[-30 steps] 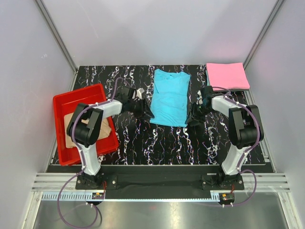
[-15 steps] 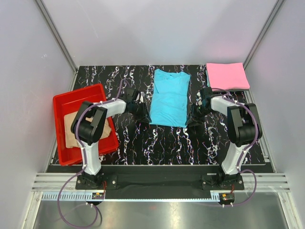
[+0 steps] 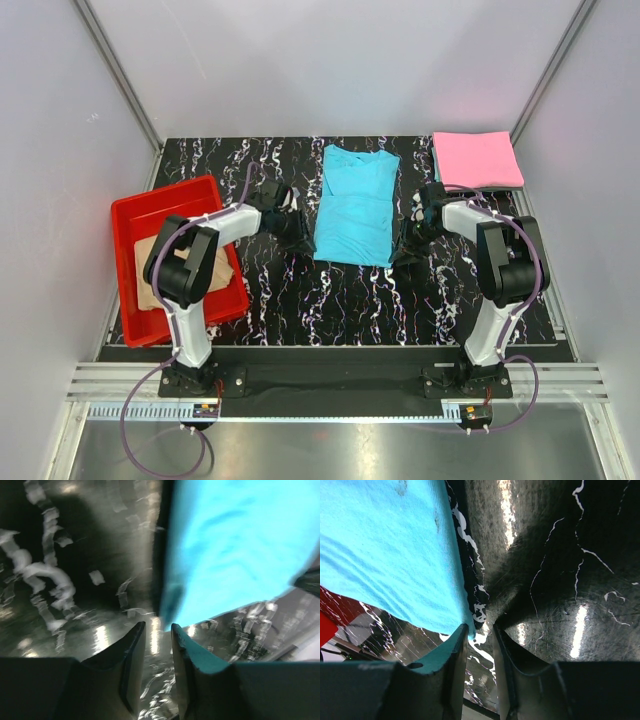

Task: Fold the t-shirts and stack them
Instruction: Fold the tshirt

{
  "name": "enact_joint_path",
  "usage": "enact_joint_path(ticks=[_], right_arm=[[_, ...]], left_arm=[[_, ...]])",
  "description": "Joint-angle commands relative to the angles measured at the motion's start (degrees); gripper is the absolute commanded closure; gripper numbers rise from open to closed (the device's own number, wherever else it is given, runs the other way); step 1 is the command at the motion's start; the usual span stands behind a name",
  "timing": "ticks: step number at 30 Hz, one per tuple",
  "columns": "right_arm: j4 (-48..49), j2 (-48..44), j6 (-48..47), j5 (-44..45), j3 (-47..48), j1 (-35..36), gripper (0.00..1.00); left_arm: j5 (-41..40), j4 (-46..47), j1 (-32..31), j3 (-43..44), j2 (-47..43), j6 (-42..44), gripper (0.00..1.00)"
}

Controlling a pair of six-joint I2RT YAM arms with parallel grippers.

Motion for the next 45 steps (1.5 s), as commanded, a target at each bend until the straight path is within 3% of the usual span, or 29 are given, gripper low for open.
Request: enact_joint_path(ticks=[1,5,14,19,24,36,45], right_arm=[[-1.2,-0.6,-0.8,2.7,1.3,-0.1,0.66],[-1.6,-1.1,-1.1,2.7,1.7,0.0,0.66],[-1.2,-0.3,-1.4,2.6,1.7,-0.1,0.67],[-2.0,0.7,-1.7,4.3,2.1,-0.1,0.67],[-2.1,0.4,-2.1,3.4,2.2,-0.1,0.65],[-4.1,-5.0,-1.3,-1.3,3.2,-0.1,0.54],[0.3,-3.5,4.7,-4.1,-1.5,0.0,0.48]], left_arm=[[12.3,10.6,0.0,2.7,-1.1,-2.6,0.68],[14.8,13.8,0.0,4.5,2.1,-3.1,0.70],[12.2,15.6,-0.3,4.8,4.7,-2.9,0.70],[5.7,12.3,-0.1,2.9,8.7,-1.0,0.74],[4.9,11.8,-0.1,0.2,7.6,-0.6,0.73],[9.3,4.1,-0.1,3.3,-3.8,1.3,0.54],[7.0,4.1,-0.1,-2.5,-0.9,3.0,0.54]])
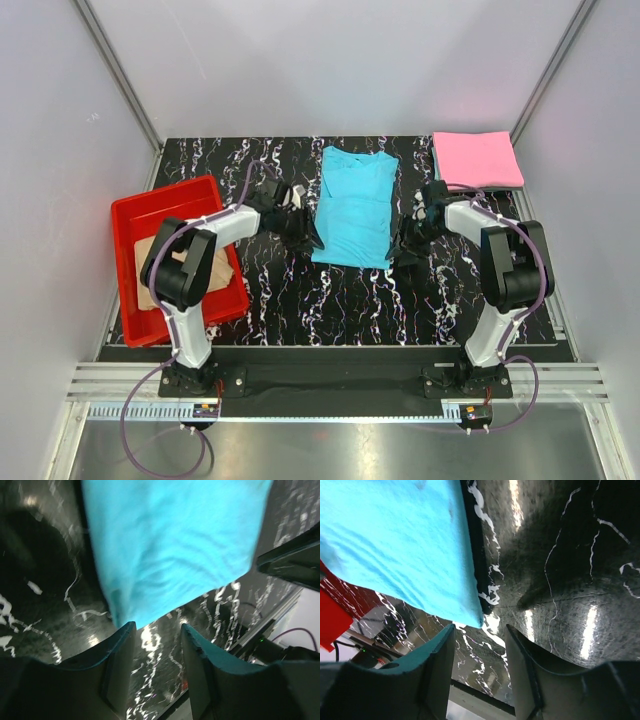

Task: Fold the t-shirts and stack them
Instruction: Fold the tshirt

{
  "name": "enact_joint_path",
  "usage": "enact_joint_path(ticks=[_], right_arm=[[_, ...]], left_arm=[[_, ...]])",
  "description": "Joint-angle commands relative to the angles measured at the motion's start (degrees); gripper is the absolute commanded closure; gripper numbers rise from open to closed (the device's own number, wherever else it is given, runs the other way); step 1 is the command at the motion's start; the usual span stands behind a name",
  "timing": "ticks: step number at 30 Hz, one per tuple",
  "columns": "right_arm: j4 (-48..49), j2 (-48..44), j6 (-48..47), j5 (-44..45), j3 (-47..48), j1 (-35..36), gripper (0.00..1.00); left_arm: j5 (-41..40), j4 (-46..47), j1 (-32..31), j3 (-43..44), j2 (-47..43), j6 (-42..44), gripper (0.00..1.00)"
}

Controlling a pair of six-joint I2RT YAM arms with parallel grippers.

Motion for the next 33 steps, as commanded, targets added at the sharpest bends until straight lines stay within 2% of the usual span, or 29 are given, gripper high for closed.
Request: enact_joint_path(ticks=[1,8,11,16,19,20,24,29,33], right_arm=[[2.9,-0.7,3.7,-2.6,-2.0,-0.1,0.48],[5.6,0.9,6.1,-2.4,-5.0,-0.1,0.49],[6.3,1.3,6.0,-2.6,-5.8,0.0,0.52],[7.3,2.1,6.0,-1.5,-6.5,-0.1,0.59],[7.9,2.5,6.1,-1.3,-6.9,-0.1,0.69],[8.0,2.6,6.0,-1.2,-6.9,0.0,0.79],[9.0,2.6,5.4,-1.9,-7.0,-0.1,1.00],[7.3,-0.7,5.9,1.0,-9.7,-0.1,1.00],[8.2,-5.8,8.8,1.5,-16.7,0.0,1.00]], left_arm=[[-1.6,-0.4,0.0,-2.4,1.3,1.4,0.54],[-3.3,-0.3,0.0,-3.6,3.4,1.0,0.59],[-3.7,-0.5,-0.1,-3.8,4.0,1.0,0.65],[-3.8,-1.1,-0.2,-3.4,4.5,1.0,0.86],[-4.4,-1.6,-0.3,-3.2,4.7,1.0,0.96],[-4.3,-1.7,-0.3,-3.2,4.8,0.9,0.99],[-3.6,-1.4,-0.5,-4.0,4.8,0.6,1.00],[-3.9,-1.6,-1.1,-5.9,1.8,-0.4,1.00],[-2.3,1.0,-2.1,-10.9,-2.1,-3.1,1.00]])
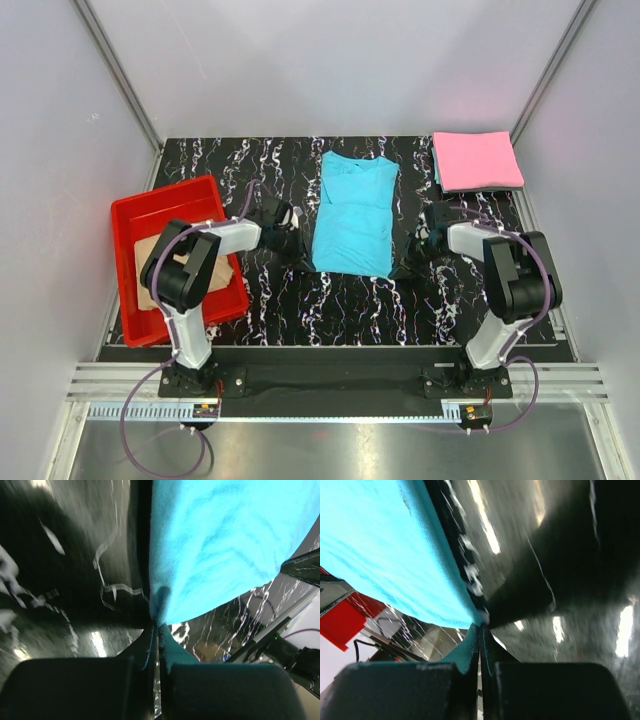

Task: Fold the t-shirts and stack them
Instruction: Fold the tshirt

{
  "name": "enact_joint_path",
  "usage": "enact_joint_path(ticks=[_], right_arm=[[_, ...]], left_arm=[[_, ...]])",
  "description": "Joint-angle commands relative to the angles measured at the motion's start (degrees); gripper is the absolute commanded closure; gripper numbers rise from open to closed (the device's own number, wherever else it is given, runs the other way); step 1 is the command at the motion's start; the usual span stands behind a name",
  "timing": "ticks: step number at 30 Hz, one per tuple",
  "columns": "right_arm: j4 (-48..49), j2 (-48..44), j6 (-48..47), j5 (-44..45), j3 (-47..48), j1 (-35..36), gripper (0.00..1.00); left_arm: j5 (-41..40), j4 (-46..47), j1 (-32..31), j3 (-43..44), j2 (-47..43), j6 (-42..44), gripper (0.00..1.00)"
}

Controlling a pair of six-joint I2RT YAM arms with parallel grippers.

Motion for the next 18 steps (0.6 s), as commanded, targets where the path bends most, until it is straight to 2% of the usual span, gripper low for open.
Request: enact_joint_path(ticks=[1,6,14,18], right_arm=[[-1.3,-5.1,1.9,4.7,-6.6,0.1,1.00],[-1.3,-10.7,2.9,6.1,-13.9,0.1,1.00],[-2.9,-22.6,9.6,5.4,-20.8,0.7,1.00],[-9.2,-29.5,9.3,7.3,-20.7,1.4,1.00]], left_arm=[[-0.5,0.3,-1.4,-4.9,-4.3,-1.9,1.00],[-0.8,2.1,-4.4,-11.1,-8.1,-3.2,1.00],[-1.1,7.1,-8.4,-21.2,-15.1,-8.5,1.00],[-1.9,5.9,-9.6,-22.9,-20.3,-9.9,1.00]])
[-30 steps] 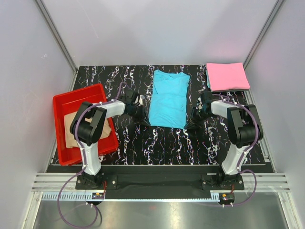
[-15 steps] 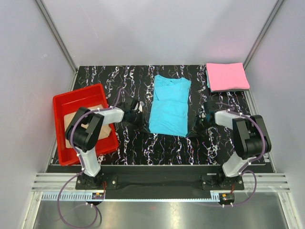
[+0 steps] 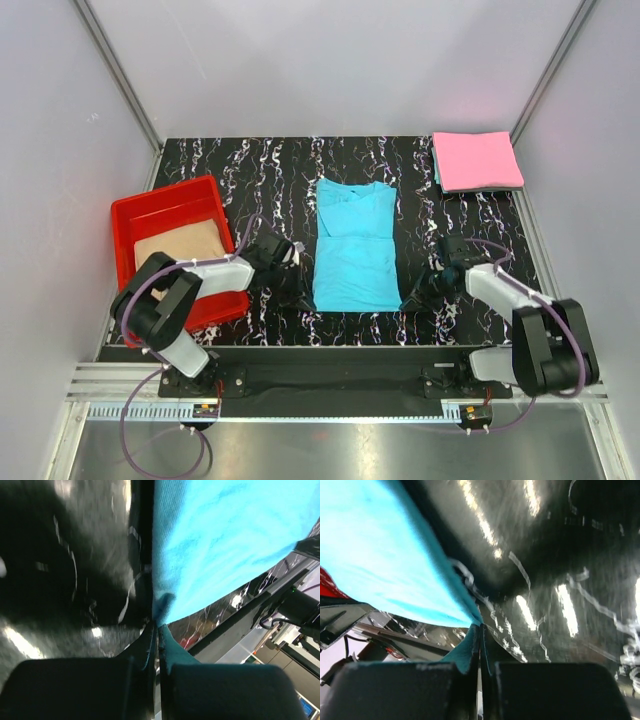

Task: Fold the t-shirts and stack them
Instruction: Fold the tshirt

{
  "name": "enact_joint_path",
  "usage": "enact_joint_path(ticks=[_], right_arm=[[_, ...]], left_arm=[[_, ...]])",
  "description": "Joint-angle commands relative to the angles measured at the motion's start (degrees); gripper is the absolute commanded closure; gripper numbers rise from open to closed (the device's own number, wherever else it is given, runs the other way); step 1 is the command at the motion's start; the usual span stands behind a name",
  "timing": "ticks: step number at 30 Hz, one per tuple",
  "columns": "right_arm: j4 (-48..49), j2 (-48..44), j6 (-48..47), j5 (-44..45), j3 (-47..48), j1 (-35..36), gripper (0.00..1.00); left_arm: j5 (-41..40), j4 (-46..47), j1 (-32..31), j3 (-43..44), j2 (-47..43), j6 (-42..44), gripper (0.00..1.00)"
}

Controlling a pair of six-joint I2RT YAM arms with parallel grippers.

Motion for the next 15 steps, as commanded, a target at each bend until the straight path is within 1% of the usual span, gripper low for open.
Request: enact_joint_path(ticks=[1,3,4,9,15], right_arm=[[-6.8,-7.1,0.7,4.4,0.8,0.9,1.00],[-7.8,-9.4,1.3,4.1,0.6,1.4,1.00],[-8.1,-10.9,2.3,4.1,0.6,2.7,1.00],[-11.3,-14.8,4.3,7.6,2.0,7.2,1.00],[-13.0,-17.3,4.6,10.2,3.5,7.7,1.00]], left_arm=[[-2.5,-1.1,-0.8,-1.1,-4.9,-1.8,1.00],[-2.7,-1.9,-1.6,-0.9,-7.0,-2.4,1.00],[-2.8,-2.0,-1.9,-0.8,-7.7,-2.7,1.00],[-4.8,-4.2,-2.9,0.0,-11.5,-3.9,1.00],[-6.5,-6.9,-2.9,1.2,-13.6,-4.3,1.00]])
